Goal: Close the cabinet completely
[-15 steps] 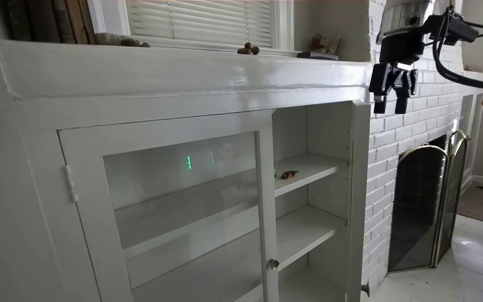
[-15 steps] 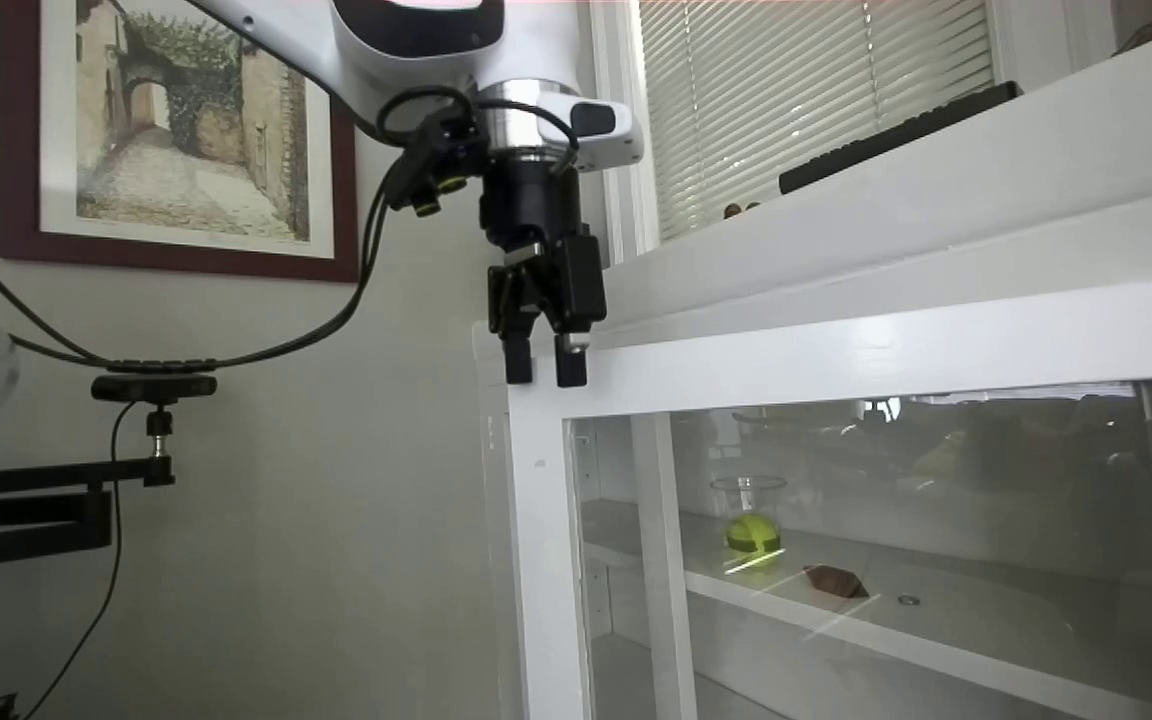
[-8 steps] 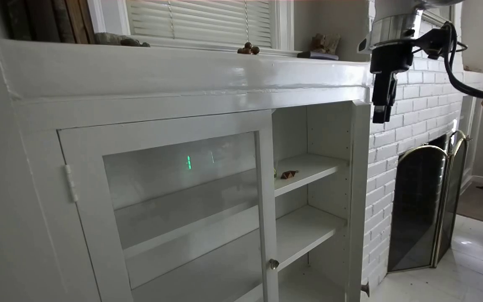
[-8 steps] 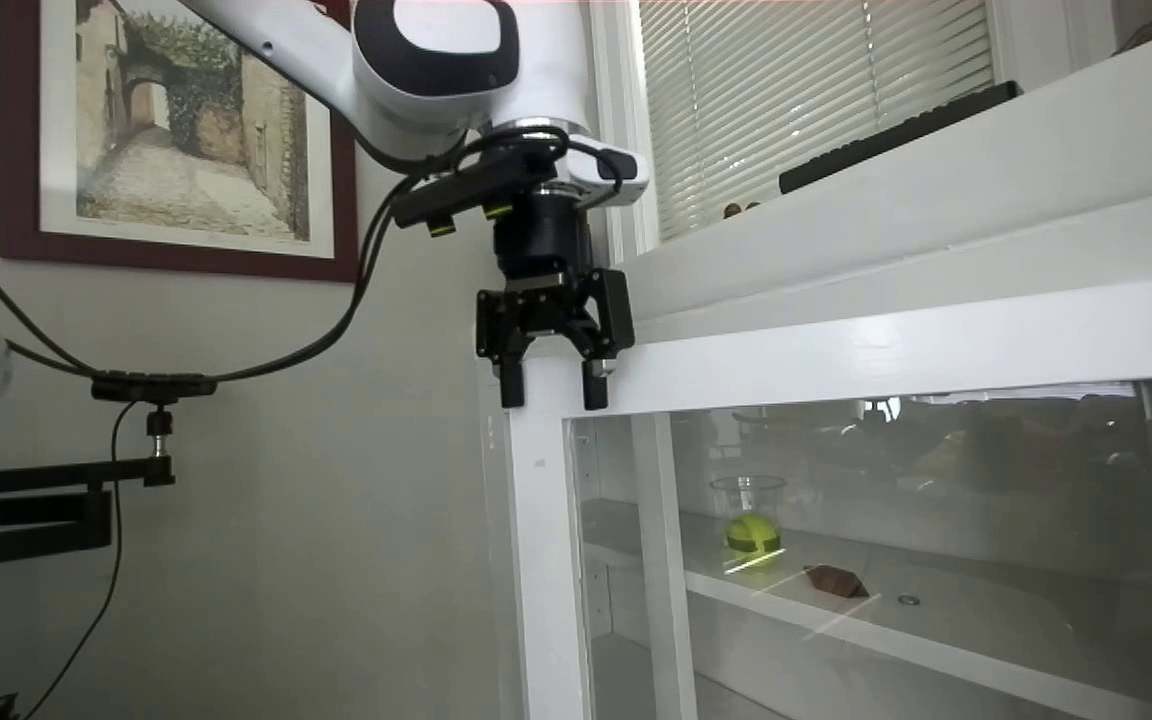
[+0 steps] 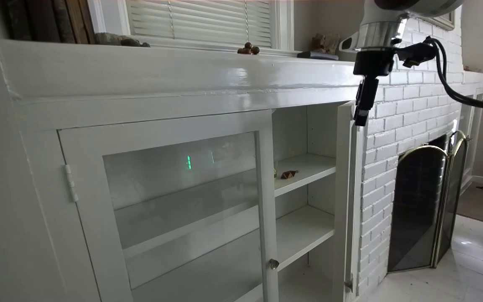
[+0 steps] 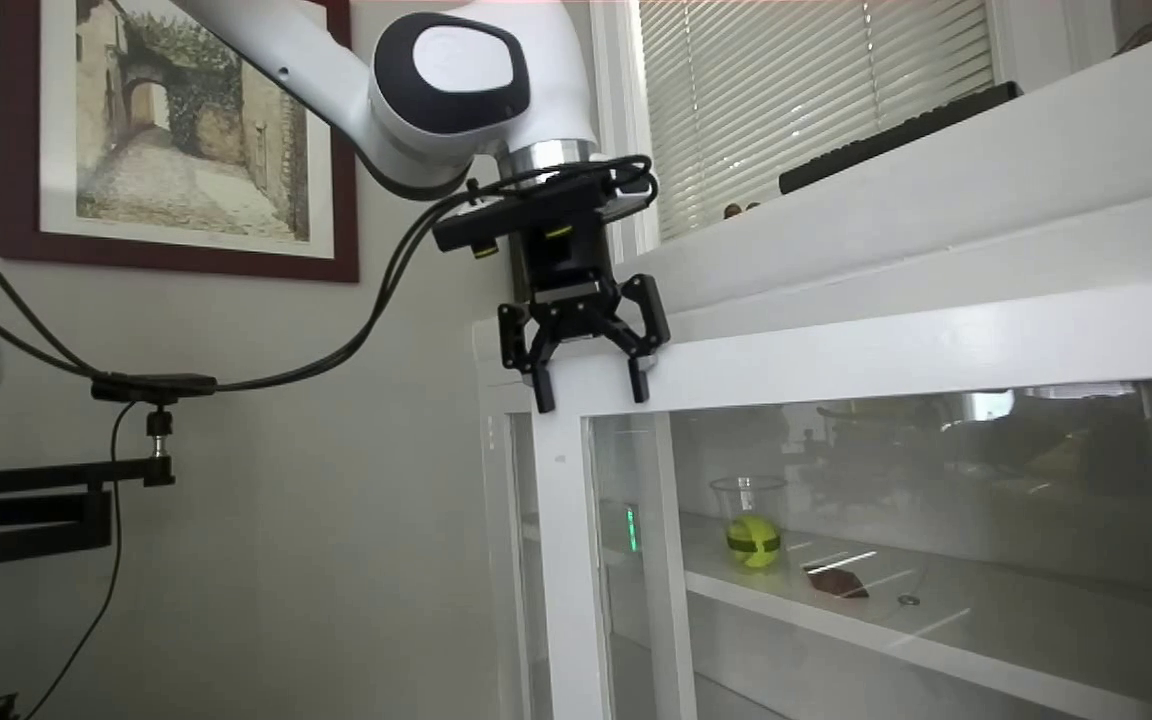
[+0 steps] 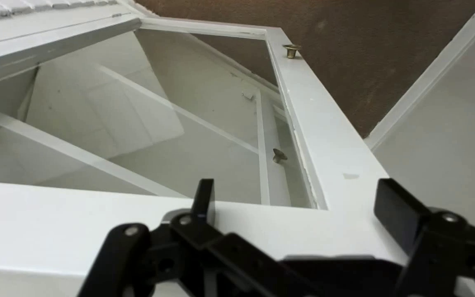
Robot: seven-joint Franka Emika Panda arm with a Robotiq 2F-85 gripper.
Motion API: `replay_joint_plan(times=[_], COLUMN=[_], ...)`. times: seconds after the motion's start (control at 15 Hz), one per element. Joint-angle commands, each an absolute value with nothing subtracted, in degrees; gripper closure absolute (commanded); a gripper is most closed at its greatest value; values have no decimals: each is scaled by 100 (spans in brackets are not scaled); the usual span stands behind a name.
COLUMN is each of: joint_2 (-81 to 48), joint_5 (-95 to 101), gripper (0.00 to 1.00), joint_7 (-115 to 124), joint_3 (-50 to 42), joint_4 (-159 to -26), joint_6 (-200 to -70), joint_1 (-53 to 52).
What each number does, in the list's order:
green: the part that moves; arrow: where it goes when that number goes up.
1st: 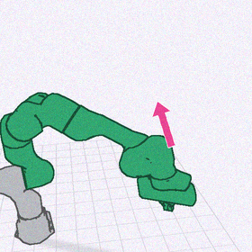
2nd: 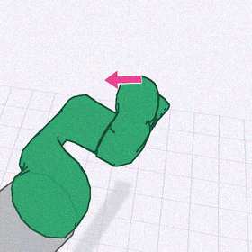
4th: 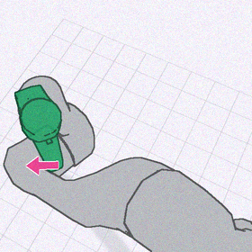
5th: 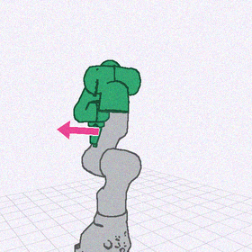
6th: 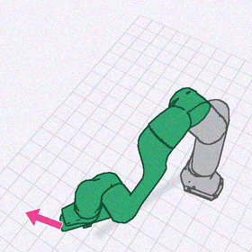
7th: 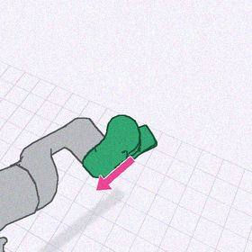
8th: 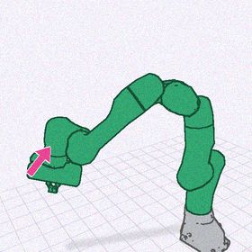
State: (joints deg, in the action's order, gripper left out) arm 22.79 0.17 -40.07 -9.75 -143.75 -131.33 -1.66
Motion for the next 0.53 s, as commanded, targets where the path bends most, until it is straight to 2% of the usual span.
replay_joint_plan(times=[0.0,0.47], joint_2=[1990,1558], joint_5=[-242,-1059], gripper=[0,0], joint_7=[-4100,-3329], joint_3=[-1011,-931], joint_4=[-14245,-14172], joint_6=[-13676,-14830], joint_1=[-306,-495])
